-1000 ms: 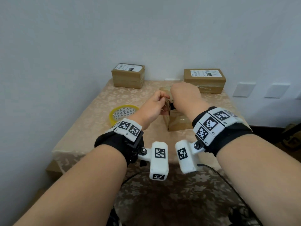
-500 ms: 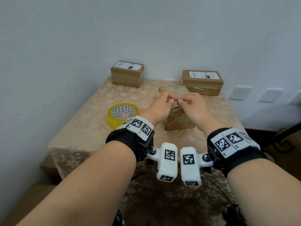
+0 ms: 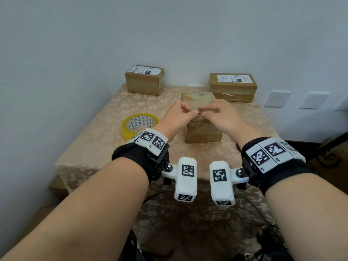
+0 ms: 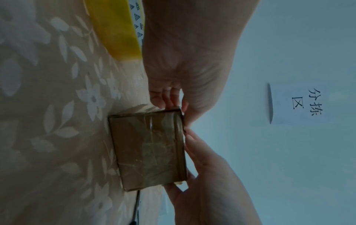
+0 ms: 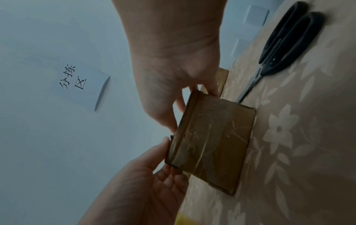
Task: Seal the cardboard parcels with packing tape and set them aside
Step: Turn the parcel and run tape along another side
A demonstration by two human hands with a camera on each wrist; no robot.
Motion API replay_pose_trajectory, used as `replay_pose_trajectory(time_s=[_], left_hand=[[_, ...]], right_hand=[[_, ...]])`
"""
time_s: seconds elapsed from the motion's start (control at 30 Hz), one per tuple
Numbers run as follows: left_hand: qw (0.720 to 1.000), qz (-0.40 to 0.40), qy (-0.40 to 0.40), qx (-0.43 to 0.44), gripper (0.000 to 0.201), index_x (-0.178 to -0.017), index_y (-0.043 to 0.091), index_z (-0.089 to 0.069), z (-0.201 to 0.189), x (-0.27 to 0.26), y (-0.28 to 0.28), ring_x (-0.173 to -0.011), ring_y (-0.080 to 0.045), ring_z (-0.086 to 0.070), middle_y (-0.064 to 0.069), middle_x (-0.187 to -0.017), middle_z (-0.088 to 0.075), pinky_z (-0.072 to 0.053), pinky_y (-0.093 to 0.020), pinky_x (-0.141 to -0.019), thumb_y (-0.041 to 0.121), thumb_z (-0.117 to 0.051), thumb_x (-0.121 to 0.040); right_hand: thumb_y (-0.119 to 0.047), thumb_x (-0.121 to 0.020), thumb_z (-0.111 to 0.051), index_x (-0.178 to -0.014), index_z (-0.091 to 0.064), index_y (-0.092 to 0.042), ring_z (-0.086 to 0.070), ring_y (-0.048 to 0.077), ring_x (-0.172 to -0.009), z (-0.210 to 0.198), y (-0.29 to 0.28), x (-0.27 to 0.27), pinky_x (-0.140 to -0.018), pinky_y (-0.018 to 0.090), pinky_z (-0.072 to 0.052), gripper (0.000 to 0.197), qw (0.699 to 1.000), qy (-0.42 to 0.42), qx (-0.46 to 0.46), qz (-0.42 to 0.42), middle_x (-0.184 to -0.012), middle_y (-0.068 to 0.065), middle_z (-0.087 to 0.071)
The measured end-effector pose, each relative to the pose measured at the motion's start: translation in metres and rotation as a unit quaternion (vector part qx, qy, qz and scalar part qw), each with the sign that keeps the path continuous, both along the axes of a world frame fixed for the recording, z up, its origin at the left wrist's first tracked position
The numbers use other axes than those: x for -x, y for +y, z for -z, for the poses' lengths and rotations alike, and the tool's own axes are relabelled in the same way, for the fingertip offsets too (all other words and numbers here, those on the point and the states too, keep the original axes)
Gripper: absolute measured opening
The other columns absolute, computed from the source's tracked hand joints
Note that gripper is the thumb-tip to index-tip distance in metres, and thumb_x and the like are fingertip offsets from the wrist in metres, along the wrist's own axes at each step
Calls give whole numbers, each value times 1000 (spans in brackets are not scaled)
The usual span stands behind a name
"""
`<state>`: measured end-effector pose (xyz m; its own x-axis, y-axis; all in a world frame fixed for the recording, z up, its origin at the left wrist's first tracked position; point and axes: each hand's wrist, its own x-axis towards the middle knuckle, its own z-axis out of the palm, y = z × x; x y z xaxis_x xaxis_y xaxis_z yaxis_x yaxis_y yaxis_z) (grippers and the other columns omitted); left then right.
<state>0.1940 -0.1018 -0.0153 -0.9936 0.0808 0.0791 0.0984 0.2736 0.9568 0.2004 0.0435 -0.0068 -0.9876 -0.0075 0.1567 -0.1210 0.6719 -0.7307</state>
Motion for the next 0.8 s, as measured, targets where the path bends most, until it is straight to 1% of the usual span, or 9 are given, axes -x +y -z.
replay_pose_trajectory(time_s=[0.13,0.3,0.4,0.5,0.6,0.63,0.7,0.77,0.8], left_hand=[[1000,-3,-17,-11,19,-89,15,-44,-1,-1,4,-65,-10,-46,2,-75,-47,-38,-20,-54,16,-63,-89],[999,1,-30,-30,10,-90,17,-48,-9,-4,-1,-72,-10,-51,1,-84,-53,-44,-21,-62,22,-54,-95],[995,-43,21,85,11,-96,16,-49,-18,-4,-22,-83,-14,-53,6,-83,-50,-47,-28,-78,25,-43,-99],[906,-119,83,398,31,-110,10,-53,-18,-5,-54,-109,-27,-48,-7,-110,-55,-39,-39,-94,36,-48,-94],[825,-115,-13,553,74,-133,6,-40,-12,-11,-81,-126,-34,-39,-15,-134,-43,-33,-44,-101,60,-56,-83],[808,-93,-44,580,73,-129,8,-44,-10,-12,-86,-123,-33,-43,-13,-128,-48,-33,-44,-100,62,-57,-81],[793,-55,-59,604,45,-97,15,-56,-7,-14,-91,-109,-28,-53,-2,-96,-57,-31,-43,-99,57,-58,-84],[811,-45,-22,583,34,-71,19,-48,-9,-15,-87,-99,-25,-57,3,-77,-54,-27,-42,-100,46,-53,-91],[829,-50,15,556,32,-71,19,-48,-11,-13,-85,-97,-24,-57,2,-77,-55,-27,-41,-99,41,-49,-94]], right_hand=[[-29,-92,-60,-136,-52,-30,-23,20,-144,-1,0,-10,-116,36,-19,44,997,-30,-59,-42,-152,6,-31],[-34,-97,-52,-141,-43,-37,-25,36,-138,6,-6,-8,-114,50,-22,45,986,-27,-160,-38,-143,13,-36],[-38,-99,-46,-147,-34,-36,-10,34,-144,1,-11,-13,-118,47,-14,49,979,-37,-200,-21,-153,7,-28],[-43,-98,-45,-151,-20,-34,-2,33,-146,-8,-16,-18,-119,48,-8,59,977,-33,-210,-19,-159,5,-18],[-42,-97,-47,-151,-22,-29,-10,31,-146,-13,-20,-15,-118,49,-10,61,978,-7,-206,-16,-157,6,-24],[-40,-96,-48,-150,-24,-28,-13,31,-145,-13,-22,-15,-118,48,-12,60,979,1,-201,-14,-155,6,-28],[-33,-97,-48,-149,-28,-27,-15,32,-144,-16,-26,-18,-117,48,-14,56,986,-2,-169,-12,-153,5,-33],[-22,-97,-48,-148,-30,-25,-17,30,-143,-20,-29,-20,-118,44,-16,55,990,5,-140,-15,-151,5,-35],[-16,-96,-47,-148,-32,-23,-21,29,-142,-23,-30,-21,-117,42,-18,55,992,24,-123,-19,-150,6,-37]])
